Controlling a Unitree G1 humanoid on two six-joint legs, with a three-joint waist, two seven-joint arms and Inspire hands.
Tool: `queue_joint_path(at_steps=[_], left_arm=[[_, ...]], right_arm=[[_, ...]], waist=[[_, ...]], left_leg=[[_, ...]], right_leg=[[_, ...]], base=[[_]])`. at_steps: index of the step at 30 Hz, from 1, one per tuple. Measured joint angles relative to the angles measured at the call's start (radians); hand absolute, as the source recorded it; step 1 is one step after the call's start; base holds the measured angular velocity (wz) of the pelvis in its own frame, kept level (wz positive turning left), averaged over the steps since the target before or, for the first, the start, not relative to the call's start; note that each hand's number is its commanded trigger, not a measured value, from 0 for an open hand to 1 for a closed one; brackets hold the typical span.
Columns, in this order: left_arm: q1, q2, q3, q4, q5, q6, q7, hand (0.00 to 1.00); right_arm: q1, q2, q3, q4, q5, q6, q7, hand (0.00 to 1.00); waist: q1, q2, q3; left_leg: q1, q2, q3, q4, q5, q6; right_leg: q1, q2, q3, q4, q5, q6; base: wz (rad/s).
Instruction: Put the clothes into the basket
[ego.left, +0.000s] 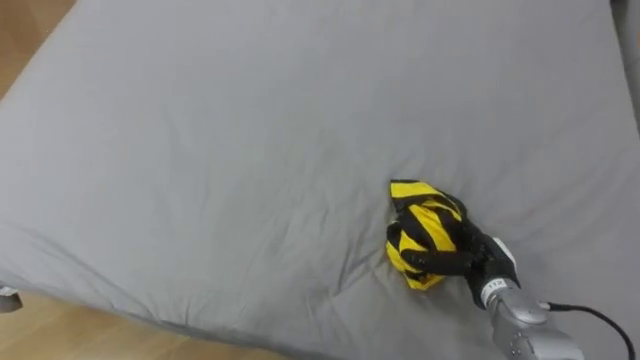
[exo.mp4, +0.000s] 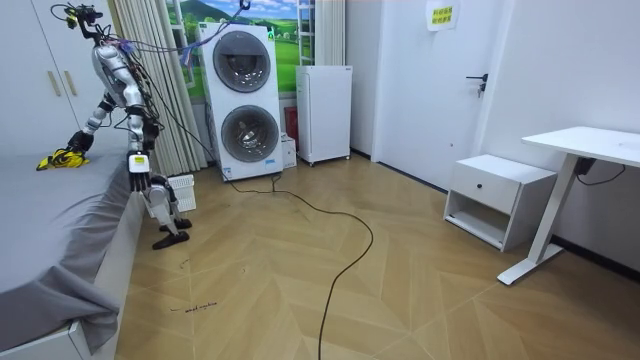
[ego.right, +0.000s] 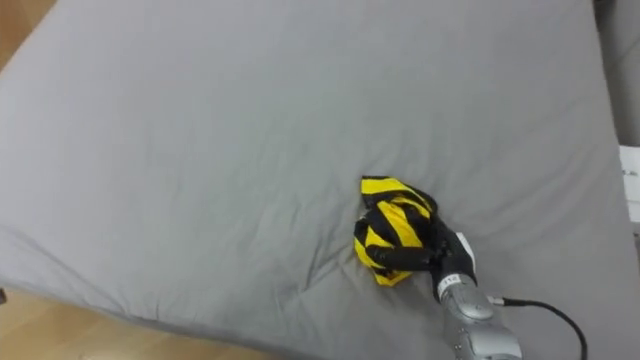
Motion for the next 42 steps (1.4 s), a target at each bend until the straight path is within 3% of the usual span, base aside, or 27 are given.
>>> queue_joint_path(at_steps=[1, 2, 3, 4, 5, 11, 16, 26, 29, 31, 37, 42], left_arm=[[0.004, 0.003, 0.0, 0.003, 0.0, 0.0, 0.0, 0.0], [0.005, 0.003, 0.0, 0.004, -0.001, 0.0, 0.001, 0.0], [0.01, 0.004, 0.0, 0.005, -0.001, 0.0, 0.003, 0.0], [0.012, 0.004, -0.001, 0.005, -0.001, 0.0, 0.006, 0.0], [0.017, 0.004, -0.002, 0.005, -0.001, 0.0, 0.015, 0.0], [0.006, 0.004, -0.007, 0.002, -0.001, 0.0, 0.044, 0.0], [-0.013, 0.005, -0.021, 0.004, -0.002, -0.001, 0.059, 0.0], [0.01, 0.008, -0.016, 0.025, -0.041, -0.005, 0.057, 0.0], [0.014, 0.01, -0.01, 0.03, -0.043, -0.009, 0.056, 0.0], [0.005, 0.012, 0.002, 0.038, -0.04, -0.012, 0.051, 0.0], [-0.004, 0.013, 0.037, 0.045, 0.003, -0.011, 0.019, 0.0], [-0.004, 0.032, 0.062, 0.043, 0.046, -0.005, -0.012, 0.0]], right_arm=[[0.0, 0.002, 0.003, 0.014, 0.002, -0.006, 0.0, 0.03], [0.0, 0.003, 0.004, 0.024, 0.003, -0.01, 0.0, 0.51], [-0.004, 0.001, 0.012, 0.042, 0.003, -0.017, 0.0, 0.67], [-0.006, 0.0, 0.015, 0.049, 0.003, -0.019, 0.001, 0.91], [-0.015, 0.002, 0.02, 0.073, 0.002, -0.025, 0.0, 1.0], [-0.044, -0.029, 0.021, 0.181, 0.006, -0.049, -0.012, 1.0], [-0.063, -0.036, 0.021, 0.242, 0.028, -0.055, -0.014, 1.0], [0.009, -0.01, -0.034, 0.266, 0.1, -0.062, 0.063, 1.0], [0.053, -0.009, -0.062, 0.254, 0.137, -0.052, 0.092, 1.0], [0.082, -0.007, -0.079, 0.231, 0.156, -0.043, 0.116, 1.0], [0.147, -0.01, -0.13, 0.146, 0.164, -0.001, 0.117, 1.0], [0.183, -0.039, -0.235, -0.047, 0.127, 0.013, 0.05, 1.0]], waist=[[0.003, -0.001, 0.0005], [0.007, -0.002, 0.001], [0.013, -0.004, -0.0003], [0.014, -0.005, -0.0004], [0.015, -0.006, -0.0008], [0.011, -0.003, 0.0013], [0.01, 0.005, -0.0026], [-0.024, 0.009, -0.0057], [-0.034, 0.006, -0.0076], [-0.051, 0.006, -0.0078], [-0.069, 0.007, -0.0072], [-0.124, 0.015, -0.0085]], left_leg=[[0.0, 0.0, 0.003, 0.003, 0.0, 0.001], [0.0, 0.0, 0.002, 0.005, 0.0, 0.001], [-0.002, 0.0, 0.008, 0.009, 0.001, 0.001], [-0.003, 0.0, 0.01, 0.011, 0.001, 0.001], [-0.003, 0.0, 0.013, 0.012, 0.001, 0.001], [-0.003, -0.001, 0.014, 0.014, 0.001, 0.001], [-0.002, -0.001, 0.014, 0.008, 0.001, 0.001], [0.059, -0.001, 0.016, -0.049, 0.001, 0.001], [0.096, -0.005, 0.019, -0.057, -0.001, 0.003], [0.111, -0.004, 0.055, -0.058, -0.002, 0.004], [0.183, -0.004, 0.095, -0.066, -0.002, 0.005], [0.243, -0.001, 0.134, -0.075, -0.007, 0.007]], right_leg=[[0.003, -0.001, -0.006, -0.002, -0.002, 0.002], [0.003, -0.002, -0.007, -0.005, -0.003, 0.003], [0.005, -0.002, -0.01, -0.008, -0.003, 0.003], [0.006, -0.002, -0.012, -0.009, -0.003, 0.003], [0.008, -0.002, -0.013, -0.011, -0.003, 0.003], [0.017, -0.001, -0.019, -0.016, -0.002, 0.003], [0.021, 0.001, -0.018, -0.025, -0.002, 0.003], [0.057, 0.003, -0.01, -0.034, -0.004, 0.007], [0.096, 0.002, 0.017, -0.044, -0.007, 0.012], [0.11, 0.003, 0.048, -0.048, -0.009, 0.016], [0.15, 0.003, 0.123, -0.049, -0.013, 0.018], [0.175, 0.005, 0.196, -0.045, -0.014, 0.022]], base=[[0.14], [0.11], [0.04], [0.05], [0.05], [0.04], [0.0], [0.0], [0.05], [-0.03], [-0.3], [-0.41]])
